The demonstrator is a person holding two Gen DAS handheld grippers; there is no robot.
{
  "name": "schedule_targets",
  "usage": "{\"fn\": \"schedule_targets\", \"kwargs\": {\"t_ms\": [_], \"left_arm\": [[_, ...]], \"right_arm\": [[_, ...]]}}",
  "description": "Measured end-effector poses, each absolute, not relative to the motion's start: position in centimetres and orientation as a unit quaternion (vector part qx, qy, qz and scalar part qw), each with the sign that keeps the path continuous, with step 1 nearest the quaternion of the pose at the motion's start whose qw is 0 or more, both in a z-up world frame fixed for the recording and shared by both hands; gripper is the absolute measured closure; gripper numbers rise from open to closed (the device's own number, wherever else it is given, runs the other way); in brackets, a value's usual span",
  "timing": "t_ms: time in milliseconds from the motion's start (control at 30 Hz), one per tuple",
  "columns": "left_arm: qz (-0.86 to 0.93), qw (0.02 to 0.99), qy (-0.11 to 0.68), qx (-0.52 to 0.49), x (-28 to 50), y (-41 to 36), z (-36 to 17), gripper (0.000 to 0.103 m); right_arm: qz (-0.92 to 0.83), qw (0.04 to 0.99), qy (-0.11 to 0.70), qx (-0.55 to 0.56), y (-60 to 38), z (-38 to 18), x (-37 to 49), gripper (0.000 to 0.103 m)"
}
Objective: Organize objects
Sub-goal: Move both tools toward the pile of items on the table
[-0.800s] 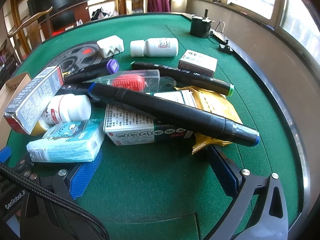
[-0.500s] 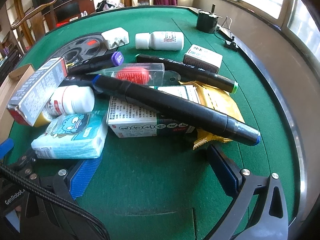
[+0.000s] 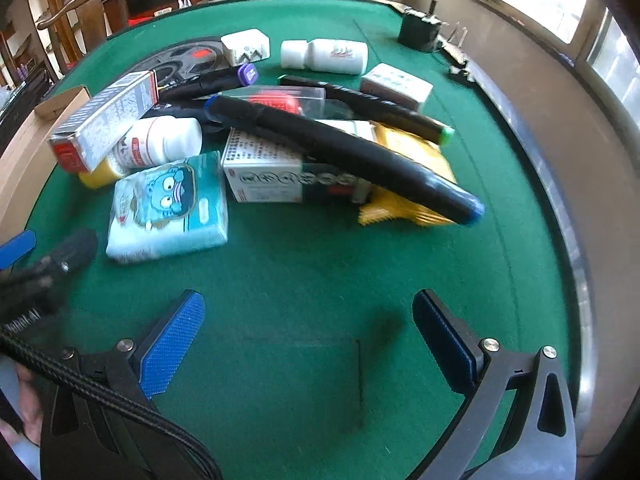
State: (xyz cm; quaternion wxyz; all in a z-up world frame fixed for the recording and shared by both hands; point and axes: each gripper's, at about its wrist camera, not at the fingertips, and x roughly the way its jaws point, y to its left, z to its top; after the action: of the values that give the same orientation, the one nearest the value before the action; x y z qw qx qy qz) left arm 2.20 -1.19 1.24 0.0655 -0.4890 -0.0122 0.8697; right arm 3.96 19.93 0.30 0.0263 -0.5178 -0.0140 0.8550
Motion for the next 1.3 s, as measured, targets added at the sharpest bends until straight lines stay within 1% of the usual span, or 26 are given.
{"fn": "schedule_targets", "kwargs": {"t_ms": [133,233,267,333,433,567,667,800,933,1067,1300], "left_arm": [[0.886,0.067,0.007,-0.459,3.4,-0.9,2.8,0.002],[0.896,0.071,0.012,-0.439,4.1,-0.7,4.1,0.002],[0.900,0.072,0.015,-0.430,4.4,-0.7,4.6,0.002],[0.905,0.072,0.022,-0.418,4.5,-0.5,5.3,0.002],[0.914,0.072,0.038,-0.398,4.9,0.0,6.3,0.002],[0.916,0.076,0.050,-0.391,5.2,0.4,6.8,0.002],[0.917,0.077,0.054,-0.388,5.3,0.8,7.0,0.002],[0.924,0.071,0.064,-0.370,5.8,1.4,7.4,0.002],[0.938,0.057,0.053,-0.339,6.3,1.0,8.4,0.002],[0.947,0.034,0.051,-0.316,6.5,0.6,9.1,0.002],[0.945,0.022,0.070,-0.319,6.1,0.8,8.7,0.002]], "right_arm": [[0.885,0.056,-0.019,-0.462,20.9,3.6,5.6,0.000],[0.918,0.085,-0.024,-0.386,21.3,6.8,6.9,0.000],[0.931,0.092,-0.021,-0.352,21.5,8.0,7.4,0.000],[0.939,0.084,-0.001,-0.333,21.8,9.2,7.4,0.000],[0.940,0.062,0.036,-0.335,22.0,9.4,6.4,0.000],[0.938,0.058,0.041,-0.339,21.9,8.9,6.0,0.000],[0.940,0.064,0.028,-0.333,21.6,8.8,6.3,0.000],[0.945,0.096,-0.001,-0.313,21.5,8.9,6.7,0.000],[0.948,0.123,-0.033,-0.292,21.1,9.3,7.2,0.000],[0.950,0.124,-0.032,-0.285,21.2,9.4,7.4,0.000],[0.945,0.132,-0.026,-0.298,22.0,8.9,6.9,0.000]]}}
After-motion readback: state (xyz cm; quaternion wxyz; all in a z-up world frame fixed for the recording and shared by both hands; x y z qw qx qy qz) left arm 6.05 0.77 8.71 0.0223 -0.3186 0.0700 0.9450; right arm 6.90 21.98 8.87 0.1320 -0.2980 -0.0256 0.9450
